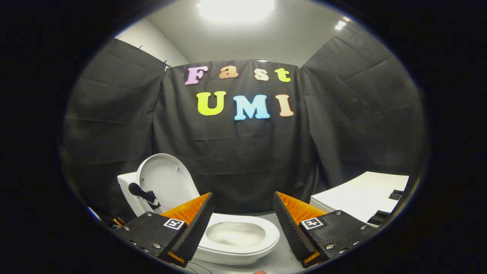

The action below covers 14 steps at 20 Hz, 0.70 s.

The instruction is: Open the toilet lid.

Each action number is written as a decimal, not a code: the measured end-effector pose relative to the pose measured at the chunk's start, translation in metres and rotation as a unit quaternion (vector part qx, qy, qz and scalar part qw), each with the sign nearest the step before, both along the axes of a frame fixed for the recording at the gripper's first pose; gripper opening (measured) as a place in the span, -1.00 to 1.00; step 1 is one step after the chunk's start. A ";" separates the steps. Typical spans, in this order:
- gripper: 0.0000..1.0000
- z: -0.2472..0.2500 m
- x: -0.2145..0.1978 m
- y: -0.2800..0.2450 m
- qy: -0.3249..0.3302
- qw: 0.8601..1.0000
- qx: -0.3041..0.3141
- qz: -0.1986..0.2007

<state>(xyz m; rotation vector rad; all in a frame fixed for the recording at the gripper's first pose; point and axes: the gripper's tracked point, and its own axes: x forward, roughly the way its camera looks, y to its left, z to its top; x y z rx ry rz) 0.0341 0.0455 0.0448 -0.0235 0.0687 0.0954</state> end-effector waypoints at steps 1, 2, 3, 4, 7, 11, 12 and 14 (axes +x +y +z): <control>0.90 0.000 -0.002 -0.006 0.000 1.000 0.000 -0.004; 0.90 0.001 -0.002 -0.012 -0.002 1.000 -0.001 -0.009; 0.90 0.001 -0.003 -0.018 -0.002 1.000 -0.001 -0.013; 0.90 -0.001 -0.004 -0.021 -0.002 1.000 -0.001 -0.014; 0.90 -0.006 -0.008 -0.029 0.001 1.000 -0.003 -0.013; 0.90 -0.012 -0.010 -0.038 0.004 1.000 0.002 -0.017; 0.90 -0.015 -0.010 -0.042 0.007 1.000 0.005 -0.020; 0.90 -0.021 -0.010 -0.043 0.014 1.000 0.008 -0.021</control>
